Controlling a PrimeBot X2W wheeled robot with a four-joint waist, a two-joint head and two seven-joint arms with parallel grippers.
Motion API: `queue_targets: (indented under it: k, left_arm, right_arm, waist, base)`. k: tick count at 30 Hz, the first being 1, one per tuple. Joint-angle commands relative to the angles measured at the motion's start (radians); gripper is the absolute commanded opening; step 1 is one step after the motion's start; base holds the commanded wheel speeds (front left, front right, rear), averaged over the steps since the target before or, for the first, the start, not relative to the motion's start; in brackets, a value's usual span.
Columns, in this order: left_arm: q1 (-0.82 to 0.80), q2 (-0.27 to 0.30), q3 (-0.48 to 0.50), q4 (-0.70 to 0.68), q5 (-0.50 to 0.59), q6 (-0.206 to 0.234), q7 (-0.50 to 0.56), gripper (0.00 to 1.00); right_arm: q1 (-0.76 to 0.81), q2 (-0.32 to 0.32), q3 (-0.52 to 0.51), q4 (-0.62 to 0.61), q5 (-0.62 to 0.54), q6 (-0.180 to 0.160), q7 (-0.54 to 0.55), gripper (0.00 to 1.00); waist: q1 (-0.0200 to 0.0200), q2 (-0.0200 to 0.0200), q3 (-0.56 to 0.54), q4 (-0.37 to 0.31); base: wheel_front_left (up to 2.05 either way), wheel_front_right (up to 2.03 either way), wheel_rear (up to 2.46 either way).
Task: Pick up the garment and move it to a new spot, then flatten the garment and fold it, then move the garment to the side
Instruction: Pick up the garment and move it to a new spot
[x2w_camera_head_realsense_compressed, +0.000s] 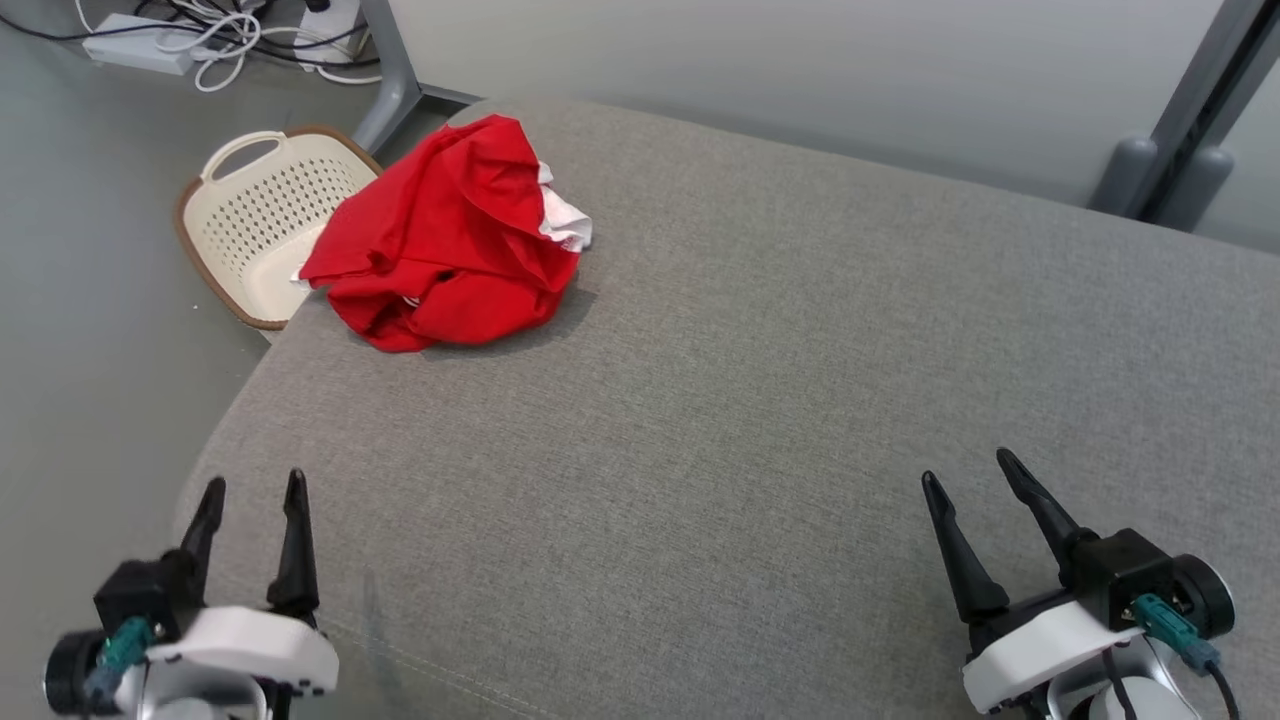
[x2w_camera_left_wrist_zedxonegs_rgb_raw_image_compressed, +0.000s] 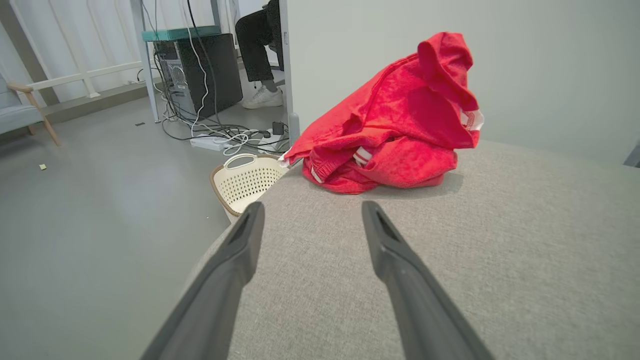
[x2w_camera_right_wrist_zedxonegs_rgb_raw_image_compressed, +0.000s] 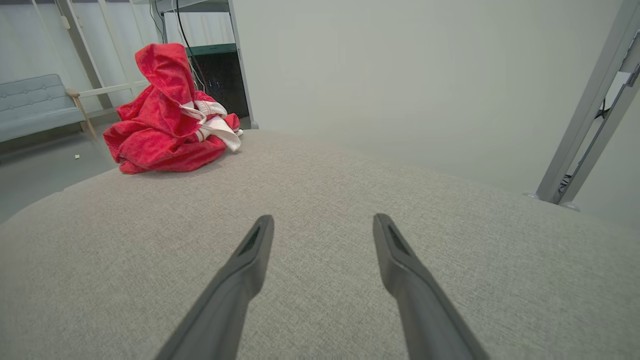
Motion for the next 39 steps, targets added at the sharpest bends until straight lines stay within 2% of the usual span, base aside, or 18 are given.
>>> queue_targets:
  k: [1,5,13,19,26,35,36,37,38,39]
  left_arm:
    - [-0.053,0.020,0.005,0.015,-0.002,-0.011,0.000,1.00]
    - [-0.186,0.064,-0.013,0.065,0.005,-0.031,-0.001,1.00]
    - [-0.463,0.162,-0.059,0.222,-0.018,-0.041,-0.001,1.00]
    - [-0.604,0.227,-0.107,0.413,-0.044,-0.041,-0.001,1.00]
    - [-0.703,0.273,-0.095,0.576,-0.048,-0.037,-0.001,1.00]
    - [-0.820,0.301,-0.111,0.765,-0.052,-0.032,0.017,1.00]
    - [-0.831,0.302,-0.113,0.783,-0.052,-0.032,0.028,0.92]
    - [-0.844,0.303,-0.115,0.795,-0.054,-0.033,0.033,0.42]
    - [-0.856,0.301,-0.116,0.809,-0.060,-0.034,0.048,0.00]
    - [-0.865,0.301,-0.118,0.818,-0.061,-0.035,0.056,0.00]
  right_arm:
    - [-0.018,-0.016,0.001,-0.005,-0.007,0.000,-0.005,1.00]
    - [-0.048,-0.046,0.013,-0.010,-0.009,0.000,-0.005,1.00]
    - [-0.119,-0.108,0.043,-0.040,-0.007,0.000,-0.005,1.00]
    - [-0.154,-0.128,0.057,-0.060,-0.003,0.000,-0.005,1.00]
    - [-0.178,-0.129,0.064,-0.065,-0.001,0.000,-0.005,1.00]
    - [-0.178,-0.135,0.050,-0.062,-0.002,0.000,-0.002,1.00]
    - [-0.178,-0.135,0.049,-0.061,-0.001,0.000,-0.002,1.00]
    - [-0.179,-0.135,0.050,-0.061,-0.001,0.000,-0.002,1.00]
    - [-0.181,-0.135,0.051,-0.059,0.000,0.000,-0.002,1.00]
    - [-0.183,-0.133,0.051,-0.057,0.002,0.000,-0.002,1.00]
  waist:
    - [0.0000,0.0000,0.047,-0.033]
    - [0.0000,0.0000,0.114,-0.067]
    - [0.0000,0.0000,0.234,-0.137]
    - [0.0000,0.0000,0.288,-0.184]
    - [0.0000,0.0000,0.320,-0.226]
    - [0.0000,0.0000,0.351,-0.256]
    - [0.0000,0.0000,0.353,-0.257]
    - [0.0000,0.0000,0.354,-0.259]
    - [0.0000,0.0000,0.356,-0.260]
    - [0.0000,0.0000,0.357,-0.261]
  base:
    - [0.00,0.00,0.00]
    - [0.00,0.00,0.00]
    - [0.00,0.00,0.00]
    - [0.00,0.00,0.00]
    - [0.00,0.00,0.00]
    - [0.00,0.00,0.00]
    - [0.00,0.00,0.00]
    - [0.00,0.00,0.00]
    - [0.00,0.00,0.00]
    - [0.00,0.00,0.00]
